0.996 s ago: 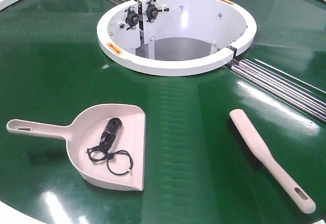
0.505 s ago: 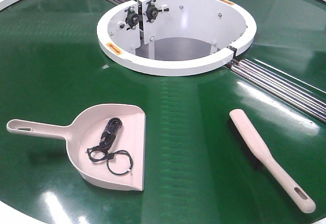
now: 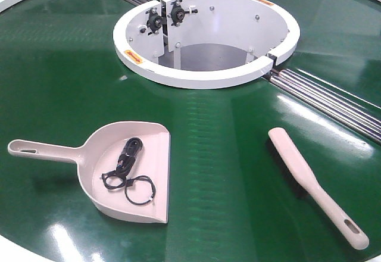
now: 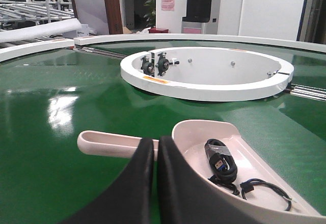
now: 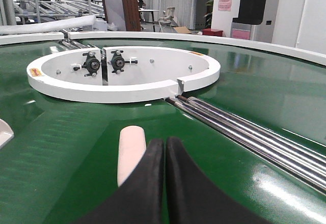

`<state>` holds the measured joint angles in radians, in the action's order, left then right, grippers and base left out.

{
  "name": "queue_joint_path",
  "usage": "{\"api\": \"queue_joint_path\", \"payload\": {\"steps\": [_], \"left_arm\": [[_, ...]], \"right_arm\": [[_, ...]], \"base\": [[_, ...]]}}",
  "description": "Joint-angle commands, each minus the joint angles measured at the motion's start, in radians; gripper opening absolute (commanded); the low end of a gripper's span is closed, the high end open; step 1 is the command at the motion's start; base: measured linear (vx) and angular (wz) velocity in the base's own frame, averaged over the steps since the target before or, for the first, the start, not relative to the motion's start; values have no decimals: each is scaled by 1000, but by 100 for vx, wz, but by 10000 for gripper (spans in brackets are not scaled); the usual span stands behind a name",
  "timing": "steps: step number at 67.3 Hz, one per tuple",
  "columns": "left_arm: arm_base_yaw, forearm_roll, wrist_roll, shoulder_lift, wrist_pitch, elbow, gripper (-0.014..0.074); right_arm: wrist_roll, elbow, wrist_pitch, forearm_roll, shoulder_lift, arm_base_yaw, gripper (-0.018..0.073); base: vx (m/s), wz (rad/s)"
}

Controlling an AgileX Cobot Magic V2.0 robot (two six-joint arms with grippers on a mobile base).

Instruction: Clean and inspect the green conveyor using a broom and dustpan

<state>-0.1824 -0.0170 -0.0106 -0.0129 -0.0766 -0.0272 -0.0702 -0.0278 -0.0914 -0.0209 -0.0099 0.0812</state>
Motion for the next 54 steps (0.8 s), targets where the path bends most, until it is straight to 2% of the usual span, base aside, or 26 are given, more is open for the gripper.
{"api": "queue_joint_path", "payload": {"steps": [1, 9, 18, 54], "left_arm": [[3, 2, 11, -14, 68, -31, -8], [3, 2, 11, -14, 68, -31, -8], [3, 2, 11, -14, 68, -31, -8], [3, 2, 11, -14, 68, -31, -8]], "right_arm": [[1, -21, 76, 10, -18, -6, -10], [23, -21, 78, 21, -18, -6, -10], [100, -21, 80, 97, -18, -6, -10], [100, -21, 76, 93, -18, -6, -10]], "base": [[0, 0], [0, 0], [0, 0], [0, 0]]}}
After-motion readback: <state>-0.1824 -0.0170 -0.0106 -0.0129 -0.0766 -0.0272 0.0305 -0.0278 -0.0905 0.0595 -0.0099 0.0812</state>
